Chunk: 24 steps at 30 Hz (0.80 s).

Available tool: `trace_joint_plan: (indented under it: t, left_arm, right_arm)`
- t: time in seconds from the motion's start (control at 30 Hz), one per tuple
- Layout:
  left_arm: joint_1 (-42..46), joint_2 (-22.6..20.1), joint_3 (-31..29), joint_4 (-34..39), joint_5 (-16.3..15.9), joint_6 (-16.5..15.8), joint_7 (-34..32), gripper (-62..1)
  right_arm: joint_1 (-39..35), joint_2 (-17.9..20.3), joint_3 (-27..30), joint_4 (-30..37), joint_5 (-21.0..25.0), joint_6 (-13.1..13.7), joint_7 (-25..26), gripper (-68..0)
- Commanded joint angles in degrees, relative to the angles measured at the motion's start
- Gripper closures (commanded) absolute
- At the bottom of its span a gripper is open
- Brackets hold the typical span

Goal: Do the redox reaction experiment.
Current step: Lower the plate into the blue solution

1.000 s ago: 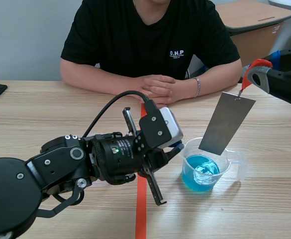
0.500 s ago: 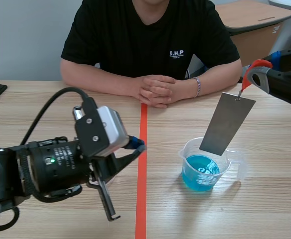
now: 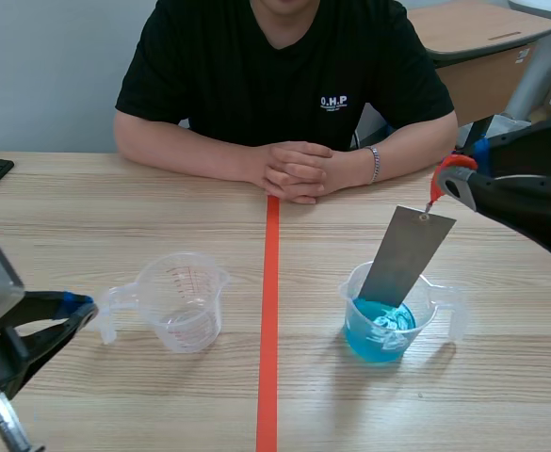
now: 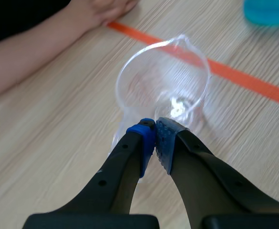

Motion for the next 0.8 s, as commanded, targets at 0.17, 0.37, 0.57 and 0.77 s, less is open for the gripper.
trace_joint_plan:
  t: [0.17,0.37,0.57,0.77]
  left_arm:
    - [12.1,3.3,-11.3,0.7,-4.0,0.1,-1.4,-4.3]
    - [20.3,9.2,-17.6,0.7,-4.0,0.3,-0.7,-4.3]
    - [25.0,15.0,-19.5,0.7,-3.8,3.6,0.2,-4.3]
    - [26.9,18.4,-19.8,0.7,-3.8,4.6,2.4,-4.3]
  right_arm:
    - [4.5,-0.2,-4.0,-5.2,-2.9,0.3,4.1,-1.6]
    - [7.7,-3.9,-7.2,-11.3,-10.1,0.3,7.3,-1.5]
    - [10.3,-5.9,-9.3,-16.1,-13.5,0.3,9.1,-1.5]
    - [11.4,-6.2,-10.2,-18.0,-14.1,0.3,9.5,-1.5]
